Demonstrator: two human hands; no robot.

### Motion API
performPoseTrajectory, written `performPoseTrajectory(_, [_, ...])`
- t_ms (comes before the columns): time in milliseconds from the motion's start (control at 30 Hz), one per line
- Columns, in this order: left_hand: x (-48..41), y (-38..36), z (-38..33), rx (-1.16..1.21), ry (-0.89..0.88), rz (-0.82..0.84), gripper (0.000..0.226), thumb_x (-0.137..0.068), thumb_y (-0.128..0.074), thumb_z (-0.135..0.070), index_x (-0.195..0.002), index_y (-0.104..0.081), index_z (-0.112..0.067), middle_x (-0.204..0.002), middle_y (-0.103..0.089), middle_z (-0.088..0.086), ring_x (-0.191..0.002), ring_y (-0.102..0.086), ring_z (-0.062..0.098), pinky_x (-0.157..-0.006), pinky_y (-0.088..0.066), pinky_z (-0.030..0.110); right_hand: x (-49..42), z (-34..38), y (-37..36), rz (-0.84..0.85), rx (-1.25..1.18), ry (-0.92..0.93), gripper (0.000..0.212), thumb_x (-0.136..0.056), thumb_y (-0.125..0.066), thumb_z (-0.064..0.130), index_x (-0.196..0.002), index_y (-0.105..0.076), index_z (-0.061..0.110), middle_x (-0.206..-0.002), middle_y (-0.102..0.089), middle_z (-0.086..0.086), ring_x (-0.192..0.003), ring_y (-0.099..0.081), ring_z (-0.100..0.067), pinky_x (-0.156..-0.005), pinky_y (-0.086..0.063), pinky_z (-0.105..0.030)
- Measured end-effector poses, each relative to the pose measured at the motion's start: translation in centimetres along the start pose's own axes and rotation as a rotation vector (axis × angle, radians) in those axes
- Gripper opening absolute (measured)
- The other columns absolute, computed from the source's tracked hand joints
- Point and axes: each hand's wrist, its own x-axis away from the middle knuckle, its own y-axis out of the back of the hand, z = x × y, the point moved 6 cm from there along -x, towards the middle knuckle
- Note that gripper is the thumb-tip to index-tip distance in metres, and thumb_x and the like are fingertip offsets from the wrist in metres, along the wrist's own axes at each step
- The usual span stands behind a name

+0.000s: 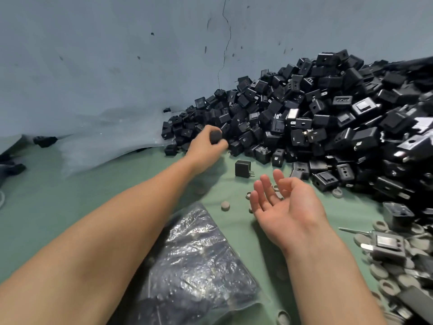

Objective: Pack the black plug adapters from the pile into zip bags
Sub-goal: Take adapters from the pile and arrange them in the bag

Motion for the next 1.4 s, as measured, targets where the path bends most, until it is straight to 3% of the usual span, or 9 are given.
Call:
performPoseTrajectory(133, [3.6,2.4,-3.7,1.135,0.307,0.359,0.018,-0.087,-0.066,-0.03,-0.097,-0.055,-0.019,-0.096,-0.06,0.002,-0.073,-0.058,0.018,-0.06,-0.041,0.028,1.1,-1.3,-1.7,0.08,-0.017,-0.006,0.025,-0.098,-0.041,0.015,-0.103,-0.066,0.017,-0.107,-0.066,-0.008,-0.093,-0.065,-0.022,-0.077,-0.05,-0.033])
performPoseTrajectory(267, [9.7,5.2,-7.4,1.317,0.211,0.594,0.025,-0.09,-0.064,-0.031,-0.112,-0.055,-0.023,-0.113,-0.065,0.0,-0.083,-0.058,0.017,-0.066,-0.037,0.027,3.3,-3.7,-4.1,0.213,-0.022,-0.051,0.028,-0.098,-0.041,0.022,-0.111,-0.065,0.016,-0.121,-0.065,-0.012,-0.11,-0.062,-0.028,-0.095,-0.049,-0.044])
performPoseTrajectory(500, [16.8,8.2,-7.1,0.832,0.115,0.331,0.022,-0.085,-0.067,-0.035,-0.106,-0.067,-0.031,-0.096,-0.069,-0.001,-0.08,-0.063,0.016,-0.066,-0.05,0.028,6.2,-7.0,-6.6,0.392,-0.086,-0.098,0.041,-0.099,-0.038,0.043,-0.129,-0.059,0.025,-0.13,-0.061,-0.015,-0.119,-0.061,-0.035,-0.098,-0.044,-0.066])
performPoseTrajectory(633, [18.9,7.5,-7.0,0.569,0.038,0.179,0.035,-0.078,-0.067,-0.054,-0.107,-0.068,-0.034,-0.098,-0.074,-0.009,-0.09,-0.07,0.011,-0.08,-0.053,0.027,6.5,-8.9,-6.8,0.403,-0.141,-0.142,0.046,-0.097,-0.036,0.047,-0.122,-0.062,0.018,-0.132,-0.064,-0.018,-0.121,-0.061,-0.037,-0.104,-0.04,-0.06])
performPoseTrajectory(767, [18.4,7.2,-7.1,0.602,0.06,0.174,0.05,-0.082,-0.046,-0.069,-0.109,-0.07,-0.034,-0.111,-0.073,-0.015,-0.107,-0.063,0.0,-0.089,-0.041,0.026,5.6,-8.4,-5.9,0.35,-0.28,-0.14,0.028,-0.093,-0.049,0.039,-0.106,-0.067,0.023,-0.114,-0.068,-0.01,-0.105,-0.066,-0.034,-0.097,-0.045,-0.06])
performPoseTrajectory(967, [13.9,9.2,-5.3,0.69,0.14,-0.111,0.036,-0.104,-0.037,-0.044,-0.097,-0.066,-0.023,-0.097,-0.073,0.0,-0.094,-0.065,0.015,-0.09,-0.049,0.033,4.2,-6.1,-4.7,0.352,-0.31,-0.068,0.03,-0.095,-0.047,0.034,-0.108,-0.071,0.022,-0.123,-0.069,-0.013,-0.114,-0.061,-0.042,-0.095,-0.047,-0.066])
performPoseTrajectory(1167, [9.5,5.5,-4.2,0.178,0.127,0.043,0.02,-0.1,-0.046,-0.037,-0.107,-0.058,-0.023,-0.11,-0.065,0.001,-0.097,-0.063,0.017,-0.082,-0.05,0.034,3.4,-4.1,-3.2,0.32,-0.372,-0.016,0.029,-0.092,-0.05,0.032,-0.105,-0.074,0.023,-0.119,-0.071,-0.012,-0.115,-0.062,-0.038,-0.095,-0.048,-0.063])
performPoseTrajectory(1300, [8.2,-0.5,-4.9,-0.314,-0.059,0.334,0.055,-0.097,-0.051,-0.046,-0.146,-0.039,-0.023,-0.142,-0.049,0.008,-0.124,-0.052,0.024,-0.097,-0.041,0.032,2.4,-2.3,-1.1,0.184,-0.439,0.045,0.025,-0.093,-0.046,0.034,-0.095,-0.069,0.025,-0.105,-0.067,-0.01,-0.102,-0.063,-0.034,-0.093,-0.049,-0.057])
performPoseTrajectory(1400, [7.6,-3.5,-4.6,-0.508,-0.101,0.389,0.057,-0.097,-0.056,-0.041,-0.146,-0.037,-0.02,-0.137,-0.052,0.012,-0.123,-0.051,0.031,-0.104,-0.043,0.041,2.1,-1.4,0.1,0.118,-0.46,0.077,0.024,-0.093,-0.045,0.034,-0.093,-0.067,0.024,-0.102,-0.064,-0.008,-0.089,-0.061,-0.033,-0.083,-0.052,-0.049])
